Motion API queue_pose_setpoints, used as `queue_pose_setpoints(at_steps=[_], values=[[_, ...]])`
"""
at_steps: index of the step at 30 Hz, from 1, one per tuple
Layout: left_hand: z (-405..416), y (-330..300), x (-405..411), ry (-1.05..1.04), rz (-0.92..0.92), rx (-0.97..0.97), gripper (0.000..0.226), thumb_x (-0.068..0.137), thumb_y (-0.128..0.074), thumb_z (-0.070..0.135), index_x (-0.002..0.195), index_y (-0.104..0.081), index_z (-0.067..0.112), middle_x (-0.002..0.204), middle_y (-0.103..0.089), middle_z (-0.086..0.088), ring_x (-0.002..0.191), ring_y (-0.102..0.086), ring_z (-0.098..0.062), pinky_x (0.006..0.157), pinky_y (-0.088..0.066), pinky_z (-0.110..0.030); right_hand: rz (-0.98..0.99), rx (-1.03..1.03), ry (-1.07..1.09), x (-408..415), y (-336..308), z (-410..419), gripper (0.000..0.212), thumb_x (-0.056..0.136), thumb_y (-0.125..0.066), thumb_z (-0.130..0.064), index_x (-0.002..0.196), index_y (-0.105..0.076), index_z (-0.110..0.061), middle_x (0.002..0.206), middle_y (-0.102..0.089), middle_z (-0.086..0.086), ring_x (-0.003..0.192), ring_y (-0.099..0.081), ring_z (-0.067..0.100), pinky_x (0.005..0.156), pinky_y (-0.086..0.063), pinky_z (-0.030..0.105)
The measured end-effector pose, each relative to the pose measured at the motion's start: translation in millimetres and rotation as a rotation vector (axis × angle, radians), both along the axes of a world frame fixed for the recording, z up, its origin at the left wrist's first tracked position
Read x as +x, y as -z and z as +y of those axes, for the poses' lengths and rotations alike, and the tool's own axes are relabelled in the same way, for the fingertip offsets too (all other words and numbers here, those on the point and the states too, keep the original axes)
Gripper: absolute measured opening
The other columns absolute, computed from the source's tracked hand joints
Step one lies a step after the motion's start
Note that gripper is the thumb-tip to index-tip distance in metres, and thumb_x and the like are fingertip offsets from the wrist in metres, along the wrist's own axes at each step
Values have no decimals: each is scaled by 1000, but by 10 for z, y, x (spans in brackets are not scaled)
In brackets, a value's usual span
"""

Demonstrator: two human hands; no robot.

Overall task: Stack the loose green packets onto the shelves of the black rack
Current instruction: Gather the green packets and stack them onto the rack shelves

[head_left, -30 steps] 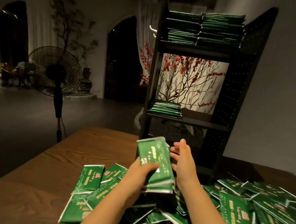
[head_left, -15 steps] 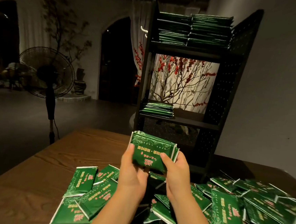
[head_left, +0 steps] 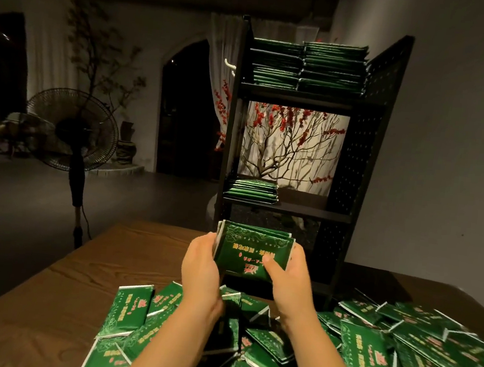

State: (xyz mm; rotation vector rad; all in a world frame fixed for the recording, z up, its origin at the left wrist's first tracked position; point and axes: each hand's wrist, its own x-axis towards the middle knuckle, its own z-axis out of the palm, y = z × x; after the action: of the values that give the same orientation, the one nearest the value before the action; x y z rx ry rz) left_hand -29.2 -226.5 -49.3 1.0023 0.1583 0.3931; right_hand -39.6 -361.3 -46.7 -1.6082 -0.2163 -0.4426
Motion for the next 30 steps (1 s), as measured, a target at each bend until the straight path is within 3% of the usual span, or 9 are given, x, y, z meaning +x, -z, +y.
queue_pose_setpoints(at_steps=[4,7,10,14,16,18,22,27,30], values=[[156,-146,158,155,-110,614,27,97,-53,47,109,-68,28,112,-69,-1,99,-66,-14,87,-55,-41,-51,-83,59,128,-225,-147,24,92,-62,-8,100,-50,-27,101,-61,-2,94,-61,15,81,-49,27],[213,-355,253,52,-219,836,20,97,-60,18,116,-62,23,108,-69,7,97,-65,-8,83,-55,-34,-38,-119,43,240,-454,-199,21,94,-57,-8,103,-49,-26,105,-61,-2,98,-60,14,84,-49,31],[277,-606,376,40,-217,773,24,97,-61,15,120,-66,15,108,-71,1,98,-68,-14,83,-58,-37,32,-213,17,361,-734,-234,11,97,-47,-8,101,-48,-18,103,-59,2,94,-57,19,81,-46,35],[209,-909,498,223,-112,253,22,96,-61,12,116,-66,2,92,-71,-12,62,-69,-9,53,-51,-15,44,-300,85,602,-1085,-229,15,97,-50,-12,111,-55,-16,108,-64,4,97,-62,20,79,-52,37],[175,-1023,553,301,-44,-70,21,94,-66,18,109,-68,4,101,-74,-14,78,-74,-14,61,-57,-20,116,-194,84,766,-1251,-226,14,96,-51,-10,107,-59,-13,105,-67,8,94,-66,23,75,-57,38],[170,-1049,660,353,21,-181,24,96,-63,26,107,-63,4,103,-70,-14,87,-71,-20,73,-59,-26,208,-54,85,969,-1409,-249,7,94,-53,-9,100,-58,-9,104,-67,14,97,-67,28,83,-58,45],[104,-974,798,358,115,-35,21,101,-52,19,114,-57,4,100,-65,-14,88,-65,-26,66,-55,-29,337,-64,184,1207,-1618,-277,14,93,-56,-11,106,-56,-4,88,-54,12,78,-54,24,59,-41,31],[61,-1006,977,345,139,268,31,96,-46,3,68,-46,16,70,-42,-5,57,-38,-16,55,-37,-25,421,-203,190,1411,-1719,-170,12,95,-55,-7,107,-53,-4,75,-41,6,63,-41,16,52,-34,27],[73,-955,1048,301,76,563,27,89,-48,6,64,-45,16,73,-37,-10,56,-34,-17,56,-34,-30,437,-254,162,1530,-1730,-100,15,95,-52,-5,110,-51,-4,80,-44,6,66,-43,16,54,-36,27]])
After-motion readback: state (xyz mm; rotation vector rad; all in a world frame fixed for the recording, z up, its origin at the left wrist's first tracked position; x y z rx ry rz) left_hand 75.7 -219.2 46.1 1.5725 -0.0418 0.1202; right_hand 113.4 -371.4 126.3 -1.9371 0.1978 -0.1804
